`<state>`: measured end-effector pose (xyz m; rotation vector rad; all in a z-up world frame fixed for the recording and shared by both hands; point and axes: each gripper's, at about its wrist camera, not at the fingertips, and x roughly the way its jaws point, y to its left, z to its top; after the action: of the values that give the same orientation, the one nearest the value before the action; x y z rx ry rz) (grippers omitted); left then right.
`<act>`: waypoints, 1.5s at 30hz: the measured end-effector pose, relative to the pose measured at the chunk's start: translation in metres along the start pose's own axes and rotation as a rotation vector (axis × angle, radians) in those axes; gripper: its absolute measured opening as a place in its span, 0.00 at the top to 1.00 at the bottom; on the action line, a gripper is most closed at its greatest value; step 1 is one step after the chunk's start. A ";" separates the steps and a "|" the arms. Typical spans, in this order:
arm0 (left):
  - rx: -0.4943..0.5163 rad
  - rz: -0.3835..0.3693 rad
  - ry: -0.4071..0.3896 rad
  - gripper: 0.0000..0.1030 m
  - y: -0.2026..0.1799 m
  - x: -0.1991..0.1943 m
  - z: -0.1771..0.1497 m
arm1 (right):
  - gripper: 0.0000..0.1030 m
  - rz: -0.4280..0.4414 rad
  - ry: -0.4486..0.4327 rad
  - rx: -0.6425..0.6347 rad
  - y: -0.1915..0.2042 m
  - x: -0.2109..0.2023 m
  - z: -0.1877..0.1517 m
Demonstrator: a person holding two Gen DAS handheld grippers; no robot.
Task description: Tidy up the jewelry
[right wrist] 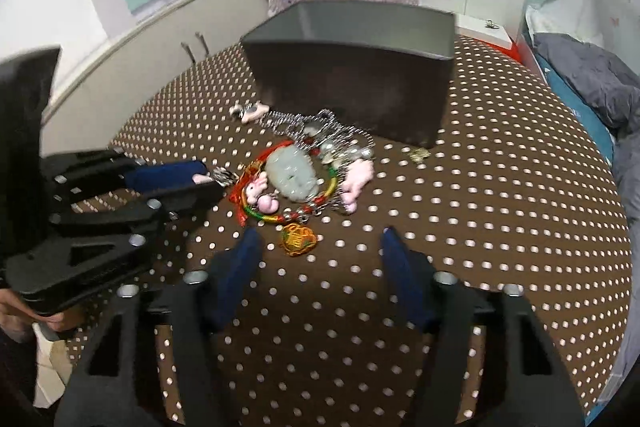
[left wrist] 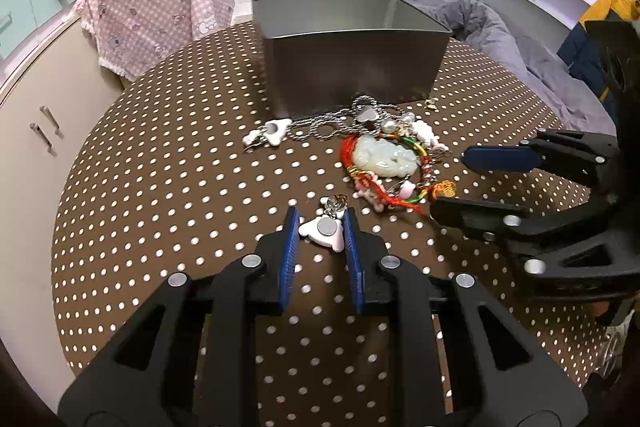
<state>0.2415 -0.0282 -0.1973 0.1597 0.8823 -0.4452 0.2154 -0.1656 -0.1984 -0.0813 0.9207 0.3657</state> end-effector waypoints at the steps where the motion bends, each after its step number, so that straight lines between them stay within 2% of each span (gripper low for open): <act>1: -0.006 0.003 -0.001 0.78 0.002 -0.001 -0.001 | 0.61 -0.010 -0.003 -0.031 0.005 0.001 0.000; 2: -0.015 0.007 -0.003 0.78 0.004 -0.002 -0.001 | 0.74 -0.018 -0.005 -0.052 0.010 0.001 -0.001; 3: -0.025 0.011 -0.007 0.78 0.006 -0.004 -0.001 | 0.82 -0.011 -0.005 -0.055 0.010 0.001 -0.001; 4: -0.033 0.012 -0.011 0.78 0.007 -0.005 -0.001 | 0.84 0.006 -0.003 -0.048 0.010 -0.001 -0.001; 8: -0.047 0.013 -0.031 0.78 0.011 -0.013 0.001 | 0.84 0.033 -0.018 -0.019 0.003 -0.011 -0.004; 17: -0.059 0.000 -0.120 0.78 0.010 -0.047 0.018 | 0.84 0.135 -0.160 0.027 -0.016 -0.068 0.019; 28: -0.066 -0.011 -0.242 0.78 0.011 -0.093 0.057 | 0.84 0.199 -0.333 0.020 -0.031 -0.132 0.069; 34: -0.062 -0.025 -0.287 0.78 0.011 -0.102 0.088 | 0.84 0.191 -0.423 -0.007 -0.034 -0.159 0.100; 40: -0.076 -0.042 -0.288 0.78 0.012 -0.090 0.119 | 0.84 0.195 -0.434 0.003 -0.044 -0.144 0.137; 45: -0.094 -0.035 -0.243 0.78 0.014 -0.059 0.138 | 0.83 0.208 -0.362 0.056 -0.055 -0.103 0.151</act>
<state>0.3128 -0.0408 -0.0656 0.0034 0.6664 -0.4449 0.2934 -0.2118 -0.0305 0.1305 0.5812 0.5282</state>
